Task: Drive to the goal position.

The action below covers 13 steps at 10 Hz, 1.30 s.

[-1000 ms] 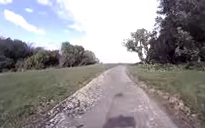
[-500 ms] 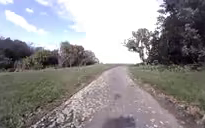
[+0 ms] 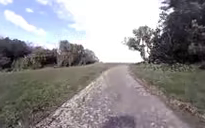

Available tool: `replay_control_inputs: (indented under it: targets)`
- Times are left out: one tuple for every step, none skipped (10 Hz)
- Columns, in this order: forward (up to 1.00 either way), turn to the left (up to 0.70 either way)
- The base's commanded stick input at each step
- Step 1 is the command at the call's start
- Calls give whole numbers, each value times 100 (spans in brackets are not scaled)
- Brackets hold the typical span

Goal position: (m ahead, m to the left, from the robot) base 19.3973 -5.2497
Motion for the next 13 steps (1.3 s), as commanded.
replay_control_inputs:
  targets:
    - [70,1]
    - [70,1]
    - [70,1]
    - [70,1]
    - [70,1]
    - [70,1]
    - [70,1]
    - [70,1]
    - [70,1]
    - [70,1]
    - [70,1]
    - [70,1]
    - [70,1]
